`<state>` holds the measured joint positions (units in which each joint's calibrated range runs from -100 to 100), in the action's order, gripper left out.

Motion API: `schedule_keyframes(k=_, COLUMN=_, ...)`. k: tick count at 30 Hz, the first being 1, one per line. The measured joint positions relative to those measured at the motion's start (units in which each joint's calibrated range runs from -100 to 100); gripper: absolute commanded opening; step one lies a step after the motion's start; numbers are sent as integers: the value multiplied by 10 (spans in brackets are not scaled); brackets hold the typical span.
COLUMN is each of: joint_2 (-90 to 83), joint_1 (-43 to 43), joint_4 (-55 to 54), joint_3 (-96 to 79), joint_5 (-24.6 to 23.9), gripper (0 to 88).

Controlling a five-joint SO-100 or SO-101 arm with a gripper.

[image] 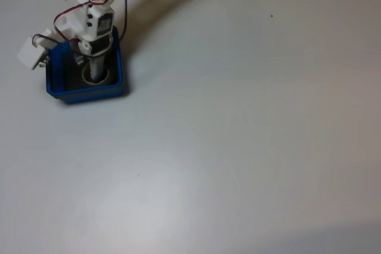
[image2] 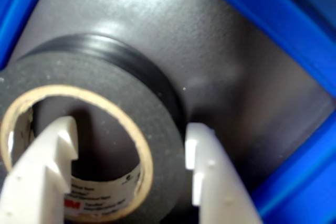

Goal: Pick the black tape roll and drop it in the blue box

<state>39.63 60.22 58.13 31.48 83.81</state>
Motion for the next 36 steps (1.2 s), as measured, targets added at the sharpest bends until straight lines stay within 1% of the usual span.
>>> schedule_keyframes(k=12, joint_2=-28, joint_1=-1, joint_4=0, joint_3=2, joint_5=1, gripper=193)
schedule_keyframes(k=27, joint_2=-179, joint_1=-2, joint_4=0, joint_3=2, joint_5=0, gripper=193)
schedule_keyframes(k=30, joint_2=-181, joint_1=-24, joint_4=0, joint_3=2, joint_5=0, gripper=193)
schedule_keyframes(k=36, joint_2=-181, joint_1=-102, joint_4=0, joint_3=2, joint_5=0, gripper=193)
